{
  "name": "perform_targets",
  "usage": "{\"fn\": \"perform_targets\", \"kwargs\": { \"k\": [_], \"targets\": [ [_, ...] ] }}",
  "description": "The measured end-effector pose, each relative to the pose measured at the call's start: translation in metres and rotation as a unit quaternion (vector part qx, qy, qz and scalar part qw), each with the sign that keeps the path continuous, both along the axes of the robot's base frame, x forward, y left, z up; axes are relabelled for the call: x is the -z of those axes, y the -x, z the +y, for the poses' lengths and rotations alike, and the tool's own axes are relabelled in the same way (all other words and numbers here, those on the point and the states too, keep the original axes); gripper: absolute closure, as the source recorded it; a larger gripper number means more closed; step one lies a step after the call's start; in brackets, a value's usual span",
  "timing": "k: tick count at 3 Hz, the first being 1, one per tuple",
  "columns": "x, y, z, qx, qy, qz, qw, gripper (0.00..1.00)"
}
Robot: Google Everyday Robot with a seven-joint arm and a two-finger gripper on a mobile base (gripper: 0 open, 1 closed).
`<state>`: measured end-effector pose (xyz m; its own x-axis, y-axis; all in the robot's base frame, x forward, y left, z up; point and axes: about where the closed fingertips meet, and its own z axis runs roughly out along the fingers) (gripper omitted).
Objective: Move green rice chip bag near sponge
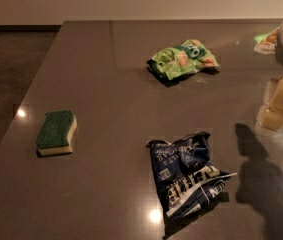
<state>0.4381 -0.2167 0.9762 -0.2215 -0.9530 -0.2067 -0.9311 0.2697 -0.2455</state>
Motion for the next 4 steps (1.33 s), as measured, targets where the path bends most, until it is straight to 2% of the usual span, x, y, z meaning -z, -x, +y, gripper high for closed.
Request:
{"fn": "perform_targets", "kwargs": {
  "k": [2,3,4],
  "targets": [
    [-0.005,-0.010,0.002,-0.002,-0.008,-0.003,1.0000,0.00],
    [-0.008,-0.045,0.010,-0.018,-0.030,-0.011,0.9993,0.00],
    [-0.006,-0.095,0.018,-0.032,-0.051,-0.022,0.9979,0.00]
  ]
}}
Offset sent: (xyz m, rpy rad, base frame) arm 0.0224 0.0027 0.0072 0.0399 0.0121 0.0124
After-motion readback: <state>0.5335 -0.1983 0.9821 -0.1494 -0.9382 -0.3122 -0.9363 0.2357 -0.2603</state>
